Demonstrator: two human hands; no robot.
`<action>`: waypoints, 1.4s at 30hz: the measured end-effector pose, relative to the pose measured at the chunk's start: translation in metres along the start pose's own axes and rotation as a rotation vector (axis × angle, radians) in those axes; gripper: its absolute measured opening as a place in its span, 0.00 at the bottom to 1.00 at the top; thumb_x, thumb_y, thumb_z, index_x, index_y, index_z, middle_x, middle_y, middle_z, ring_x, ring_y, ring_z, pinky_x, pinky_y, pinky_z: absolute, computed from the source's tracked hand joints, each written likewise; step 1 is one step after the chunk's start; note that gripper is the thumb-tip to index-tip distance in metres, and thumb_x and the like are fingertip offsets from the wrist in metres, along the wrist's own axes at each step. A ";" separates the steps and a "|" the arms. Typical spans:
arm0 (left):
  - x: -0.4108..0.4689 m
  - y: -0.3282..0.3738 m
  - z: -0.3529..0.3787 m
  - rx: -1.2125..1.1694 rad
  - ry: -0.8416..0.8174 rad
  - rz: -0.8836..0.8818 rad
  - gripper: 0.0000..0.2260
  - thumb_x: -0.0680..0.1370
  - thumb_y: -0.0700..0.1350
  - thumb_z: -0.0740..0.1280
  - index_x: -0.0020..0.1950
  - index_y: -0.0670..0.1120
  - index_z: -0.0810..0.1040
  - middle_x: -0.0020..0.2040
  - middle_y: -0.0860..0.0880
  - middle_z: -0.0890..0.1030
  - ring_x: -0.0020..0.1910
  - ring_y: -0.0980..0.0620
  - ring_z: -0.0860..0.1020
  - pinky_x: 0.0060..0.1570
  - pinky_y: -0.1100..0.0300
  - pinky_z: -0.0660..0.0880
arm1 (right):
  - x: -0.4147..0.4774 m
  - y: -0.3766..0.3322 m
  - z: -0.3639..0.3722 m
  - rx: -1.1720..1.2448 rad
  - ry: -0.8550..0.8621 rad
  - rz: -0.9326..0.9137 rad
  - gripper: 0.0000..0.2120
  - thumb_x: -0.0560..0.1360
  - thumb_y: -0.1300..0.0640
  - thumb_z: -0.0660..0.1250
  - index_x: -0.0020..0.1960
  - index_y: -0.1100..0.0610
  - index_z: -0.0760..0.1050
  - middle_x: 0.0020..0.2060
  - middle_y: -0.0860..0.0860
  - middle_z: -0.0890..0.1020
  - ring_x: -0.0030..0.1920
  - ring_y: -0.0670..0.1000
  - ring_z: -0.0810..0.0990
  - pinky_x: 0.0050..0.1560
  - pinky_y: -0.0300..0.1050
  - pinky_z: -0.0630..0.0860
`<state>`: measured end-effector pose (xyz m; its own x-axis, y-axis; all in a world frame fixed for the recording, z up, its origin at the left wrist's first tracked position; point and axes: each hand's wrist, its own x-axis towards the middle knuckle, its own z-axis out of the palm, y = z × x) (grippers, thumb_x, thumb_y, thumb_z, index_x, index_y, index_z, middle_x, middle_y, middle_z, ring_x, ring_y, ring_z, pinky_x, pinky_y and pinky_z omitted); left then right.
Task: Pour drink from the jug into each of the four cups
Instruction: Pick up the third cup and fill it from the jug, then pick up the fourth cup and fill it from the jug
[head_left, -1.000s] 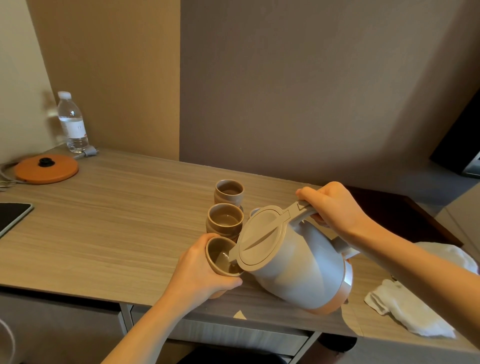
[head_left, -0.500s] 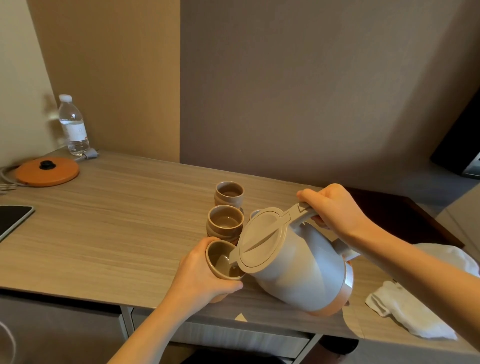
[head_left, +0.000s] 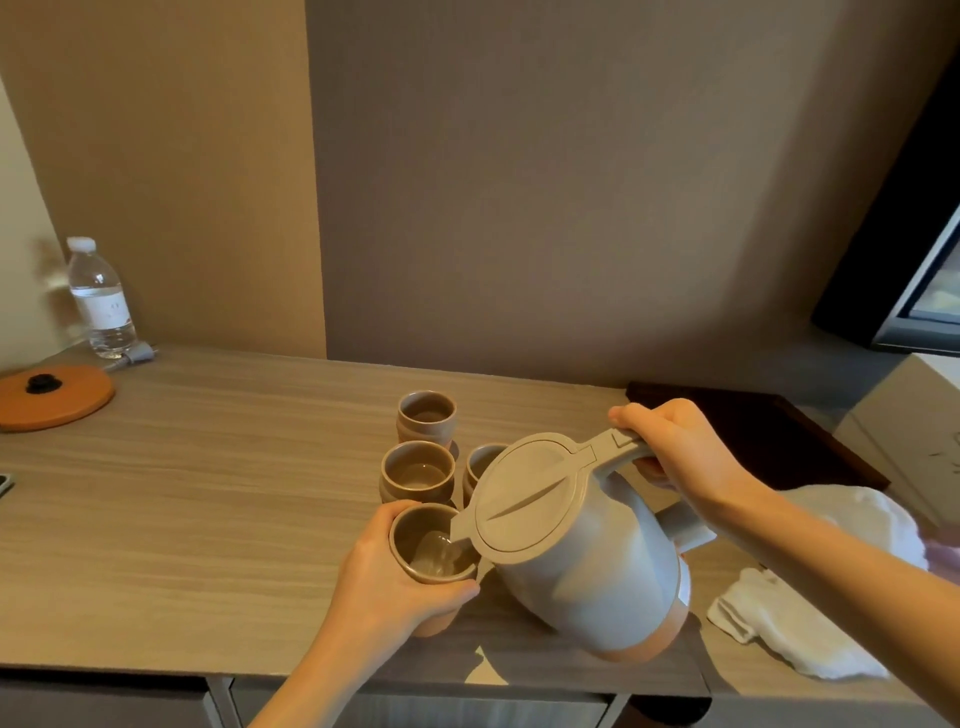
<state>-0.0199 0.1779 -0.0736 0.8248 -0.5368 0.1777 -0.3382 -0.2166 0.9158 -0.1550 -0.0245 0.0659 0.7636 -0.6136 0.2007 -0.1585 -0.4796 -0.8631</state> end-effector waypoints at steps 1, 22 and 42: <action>0.000 0.002 0.001 -0.011 -0.002 -0.008 0.36 0.54 0.49 0.85 0.55 0.59 0.70 0.49 0.62 0.77 0.50 0.61 0.75 0.45 0.67 0.72 | -0.001 0.001 -0.003 0.019 0.002 0.003 0.22 0.76 0.58 0.62 0.24 0.63 0.67 0.18 0.51 0.66 0.19 0.46 0.61 0.23 0.36 0.62; 0.005 0.042 0.004 -0.087 -0.058 -0.014 0.35 0.53 0.44 0.85 0.54 0.56 0.73 0.51 0.57 0.80 0.52 0.54 0.77 0.44 0.63 0.73 | -0.013 0.063 -0.044 0.387 0.225 0.204 0.20 0.76 0.55 0.60 0.27 0.62 0.72 0.20 0.52 0.64 0.22 0.47 0.60 0.26 0.41 0.59; 0.143 0.105 0.056 -0.046 -0.049 -0.070 0.34 0.65 0.51 0.80 0.66 0.54 0.66 0.56 0.52 0.72 0.53 0.51 0.72 0.42 0.57 0.73 | 0.022 0.105 -0.067 0.440 0.379 0.285 0.18 0.76 0.53 0.60 0.31 0.62 0.71 0.21 0.52 0.65 0.24 0.48 0.63 0.31 0.44 0.63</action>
<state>0.0371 0.0331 0.0283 0.8219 -0.5615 0.0958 -0.2588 -0.2181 0.9410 -0.1969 -0.1302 0.0110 0.4425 -0.8966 0.0161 0.0107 -0.0127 -0.9999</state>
